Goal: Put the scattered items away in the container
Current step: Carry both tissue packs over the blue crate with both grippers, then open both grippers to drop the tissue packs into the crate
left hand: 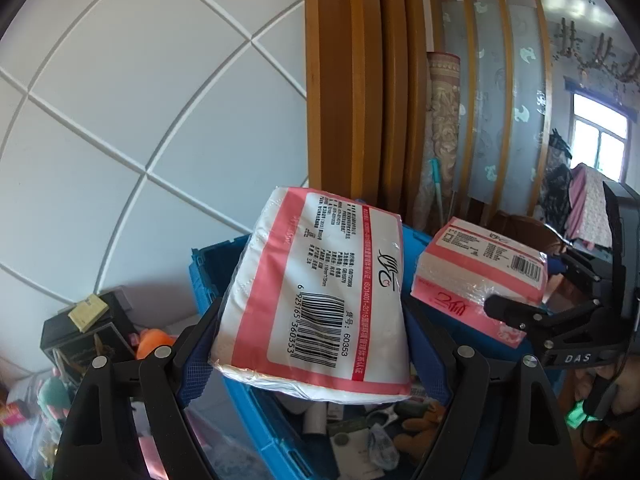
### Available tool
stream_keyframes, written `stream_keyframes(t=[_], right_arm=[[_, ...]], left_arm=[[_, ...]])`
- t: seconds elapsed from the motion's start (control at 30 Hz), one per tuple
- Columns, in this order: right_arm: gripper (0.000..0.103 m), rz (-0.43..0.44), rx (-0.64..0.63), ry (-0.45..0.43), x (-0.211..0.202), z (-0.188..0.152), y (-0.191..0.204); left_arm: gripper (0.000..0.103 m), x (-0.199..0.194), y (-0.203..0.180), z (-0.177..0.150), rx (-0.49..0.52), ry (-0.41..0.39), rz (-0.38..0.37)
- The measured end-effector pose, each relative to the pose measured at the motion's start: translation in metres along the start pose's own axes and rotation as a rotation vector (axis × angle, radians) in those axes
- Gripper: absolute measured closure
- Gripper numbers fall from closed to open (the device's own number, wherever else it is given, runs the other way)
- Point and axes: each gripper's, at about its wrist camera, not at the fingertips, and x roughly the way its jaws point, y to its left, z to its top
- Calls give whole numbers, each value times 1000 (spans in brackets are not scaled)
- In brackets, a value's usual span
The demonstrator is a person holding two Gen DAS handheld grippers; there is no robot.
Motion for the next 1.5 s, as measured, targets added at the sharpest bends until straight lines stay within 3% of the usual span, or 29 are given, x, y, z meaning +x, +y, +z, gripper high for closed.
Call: stream_keyframes(t=[0.27,0.43,0.73,1.5], right_arm=[[10,-24,18,-2,23,9,-28],[7,-20,18,0,31,10,-30],[7,-13,27,49,31,-5,-32],[7,-22,9,86,-18,-32,14]], left_arm=[[18,36,-18,20,6,15,-1],[0,43,-17,26,-30,1,-11],[0,46,-11,16,-81,50,-19],[0,-31,7,-41,-143,51,-26]])
